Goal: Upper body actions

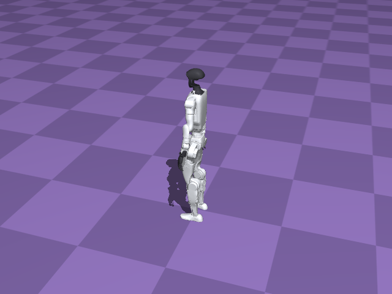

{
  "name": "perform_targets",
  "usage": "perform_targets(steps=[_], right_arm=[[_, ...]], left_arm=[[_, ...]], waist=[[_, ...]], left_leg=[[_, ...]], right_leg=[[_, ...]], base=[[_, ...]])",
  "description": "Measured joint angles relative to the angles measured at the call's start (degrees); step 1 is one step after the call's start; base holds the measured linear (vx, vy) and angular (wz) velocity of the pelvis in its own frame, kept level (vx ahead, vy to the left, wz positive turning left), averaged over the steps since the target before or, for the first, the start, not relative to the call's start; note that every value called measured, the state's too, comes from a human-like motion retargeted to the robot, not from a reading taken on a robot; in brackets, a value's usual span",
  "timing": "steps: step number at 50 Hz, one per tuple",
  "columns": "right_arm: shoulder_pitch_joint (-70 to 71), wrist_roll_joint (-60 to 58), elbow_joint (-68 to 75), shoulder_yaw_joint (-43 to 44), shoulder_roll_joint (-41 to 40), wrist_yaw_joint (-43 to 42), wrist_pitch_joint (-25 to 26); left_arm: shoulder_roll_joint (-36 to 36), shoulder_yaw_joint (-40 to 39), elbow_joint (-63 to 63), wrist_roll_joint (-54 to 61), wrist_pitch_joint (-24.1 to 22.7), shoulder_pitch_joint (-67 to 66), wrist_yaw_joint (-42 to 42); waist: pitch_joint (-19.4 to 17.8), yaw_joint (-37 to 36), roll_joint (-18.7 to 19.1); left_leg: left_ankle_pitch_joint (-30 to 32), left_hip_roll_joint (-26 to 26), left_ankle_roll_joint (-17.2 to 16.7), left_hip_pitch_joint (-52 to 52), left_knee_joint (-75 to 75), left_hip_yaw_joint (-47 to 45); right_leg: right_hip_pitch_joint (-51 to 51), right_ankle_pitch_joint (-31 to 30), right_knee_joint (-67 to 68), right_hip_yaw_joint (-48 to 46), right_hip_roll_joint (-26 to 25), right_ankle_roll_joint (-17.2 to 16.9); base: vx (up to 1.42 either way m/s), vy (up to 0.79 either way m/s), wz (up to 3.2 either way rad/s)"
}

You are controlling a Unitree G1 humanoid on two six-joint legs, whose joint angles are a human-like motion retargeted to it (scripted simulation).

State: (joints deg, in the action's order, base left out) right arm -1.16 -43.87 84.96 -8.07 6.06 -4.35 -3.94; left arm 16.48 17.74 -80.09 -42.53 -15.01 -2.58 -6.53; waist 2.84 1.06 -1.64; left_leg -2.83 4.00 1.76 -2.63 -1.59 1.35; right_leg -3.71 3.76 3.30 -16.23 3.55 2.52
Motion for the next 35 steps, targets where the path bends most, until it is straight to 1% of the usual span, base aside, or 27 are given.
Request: perform_targets(steps=[4,13,15,17,20,24,27,31,35], right_arm=[[0.0,0.2,0.3,0.1,-0.5,0.0,0.0],[0.2,3.1,2.1,1.0,-1.6,-0.2,0.1],[0.3,3.7,2.6,1.3,-2.0,-0.2,0.3],[0.4,4.4,3.0,1.4,-2.2,0.0,0.3],[0.5,5.0,3.4,1.5,-2.2,0.3,0.3],[0.5,5.2,3.5,1.4,-2.1,0.4,0.3],[0.6,5.2,3.6,1.3,-2.1,0.4,0.4],[0.6,5.1,3.8,1.3,-2.2,0.4,0.5],[0.7,5.0,3.8,1.3,-2.2,0.4,0.5]], left_arm=[[-1.9,-2.9,-3.9,1.8,2.5,0.7,2.8],[-7.5,-8.2,-8.1,10.5,6.2,-1.2,5.4],[-8.6,-8.4,-8.9,11.7,6.8,-1.5,6.7],[-9.4,-8.0,-9.5,11.7,7.7,-1.5,7.2],[-9.6,-8.4,-9.5,9.8,9.6,-1.3,5.7],[-8.9,-8.6,-9.2,8.9,8.4,-0.9,7.3],[-7.8,-7.9,-8.9,7.8,8.0,-0.4,8.6],[-7.3,-8.3,-9.0,6.0,8.3,0.1,7.3],[-7.2,-8.5,-9.5,6.7,8.3,0.3,7.1]], waist=[[0.2,0.4,-0.3],[0.5,1.4,-0.5],[0.7,2.2,0.4],[0.7,3.1,0.8],[0.7,3.2,0.7],[0.8,2.5,0.0],[0.8,2.5,0.0],[0.8,2.6,0.0],[0.7,2.6,0.0]], left_leg=[[0.0,0.0,0.0,0.1,0.0,-0.1],[-0.3,-0.2,0.0,0.5,0.0,-0.6],[-0.6,0.8,1.9,1.6,0.8,0.0],[-0.7,1.4,2.8,2.2,1.3,0.8],[-0.6,1.0,2.2,2.1,1.2,0.6],[-0.5,0.2,0.9,1.4,0.5,-0.4],[-0.5,0.2,0.9,1.3,0.5,-0.4],[-0.5,0.2,0.9,1.3,0.5,-0.3],[-0.4,0.2,0.9,1.3,0.5,-0.2]], right_leg=[[0.1,0.0,0.0,0.2,-0.1,0.0],[0.0,-0.1,0.1,0.8,-0.3,0.1],[0.0,0.0,0.1,0.0,-1.4,0.3],[0.1,0.1,0.0,-0.8,-1.7,0.4],[0.2,0.1,0.0,-0.5,-1.5,0.3],[0.1,0.0,0.1,0.5,-1.0,0.3],[0.1,0.1,0.1,0.5,-1.0,0.3],[0.2,0.1,0.1,0.4,-0.9,0.3],[0.2,0.1,0.1,0.3,-0.9,0.3]], base=[[0.0,0.0,0.0],[0.0,0.0,0.0],[0.0,-0.01,0.13],[0.0,0.0,0.28],[0.0,0.0,-0.1],[0.01,0.0,-0.16],[0.0,0.0,0.0],[0.0,0.0,0.0],[0.0,0.0,0.0]])
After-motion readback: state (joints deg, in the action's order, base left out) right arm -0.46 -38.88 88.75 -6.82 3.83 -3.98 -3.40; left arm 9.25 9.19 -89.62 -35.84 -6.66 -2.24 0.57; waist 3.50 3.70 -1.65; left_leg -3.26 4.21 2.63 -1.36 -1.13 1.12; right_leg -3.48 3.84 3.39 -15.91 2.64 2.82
